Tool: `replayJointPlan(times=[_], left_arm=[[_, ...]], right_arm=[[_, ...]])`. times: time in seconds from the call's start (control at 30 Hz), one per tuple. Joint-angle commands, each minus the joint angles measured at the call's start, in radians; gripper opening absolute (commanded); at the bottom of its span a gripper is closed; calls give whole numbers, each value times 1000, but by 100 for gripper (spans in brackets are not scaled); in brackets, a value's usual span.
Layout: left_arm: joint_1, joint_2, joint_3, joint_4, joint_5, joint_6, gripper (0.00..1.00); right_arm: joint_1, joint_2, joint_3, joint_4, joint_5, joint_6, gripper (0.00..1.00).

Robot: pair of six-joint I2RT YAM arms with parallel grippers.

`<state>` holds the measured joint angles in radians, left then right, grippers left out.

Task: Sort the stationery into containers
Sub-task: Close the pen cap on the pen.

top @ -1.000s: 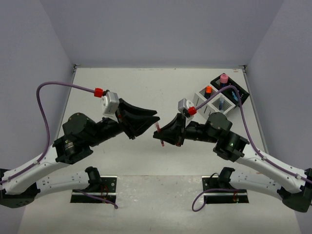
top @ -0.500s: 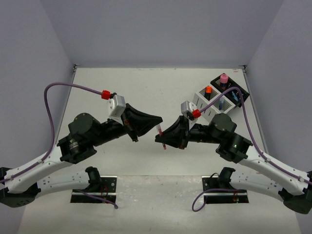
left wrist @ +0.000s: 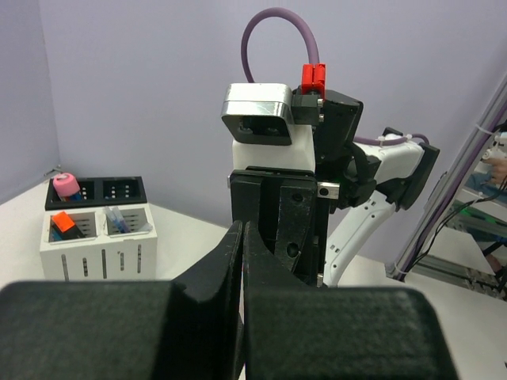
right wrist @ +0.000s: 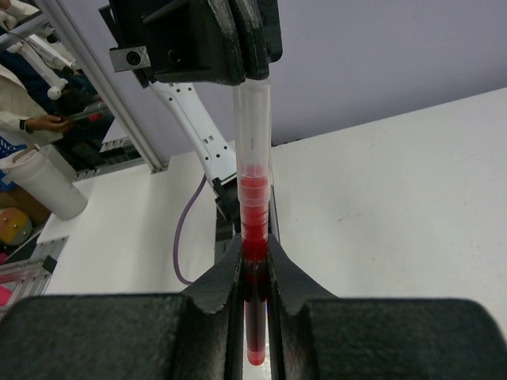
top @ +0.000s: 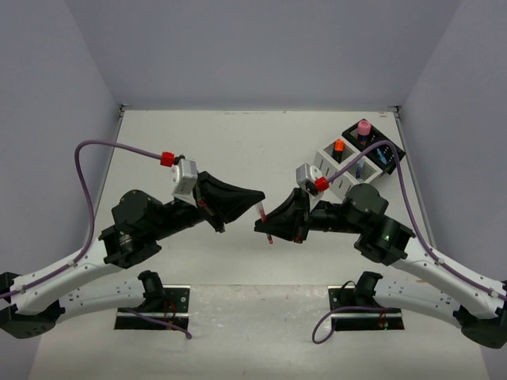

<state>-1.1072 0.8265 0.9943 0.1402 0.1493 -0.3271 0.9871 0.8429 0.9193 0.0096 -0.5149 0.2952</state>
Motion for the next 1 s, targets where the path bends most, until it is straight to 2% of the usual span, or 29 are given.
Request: replayJointPlan(times=[0.0, 0.17, 0.3, 0.4, 0.5, 0.73, 0.97], left_arm=[[-2, 20, -50, -39, 36, -20, 0], [-2, 18, -77, -25, 59, -32, 0], [-3, -2, -82, -47, -8, -33, 0], [-2, -7, -45, -116, -109, -24, 13], [-2, 5, 10, -169, -131, -7, 17], [-2, 17, 49, -171, -101, -8, 21], [-1, 13, 18, -159, -39, -28, 23]], right_arm=[[-1, -33, 100, 98, 28, -1, 0], [-1, -25, 118, 96, 29, -2, 0], [-1, -15, 90, 95, -6, -2, 0], [-1, -10, 35, 105, -44, 1, 0], [-1, 2, 28, 98, -77, 16, 0], [2, 7, 25, 93, -107, 21, 0], [2, -8, 20, 85, -44, 20, 0]])
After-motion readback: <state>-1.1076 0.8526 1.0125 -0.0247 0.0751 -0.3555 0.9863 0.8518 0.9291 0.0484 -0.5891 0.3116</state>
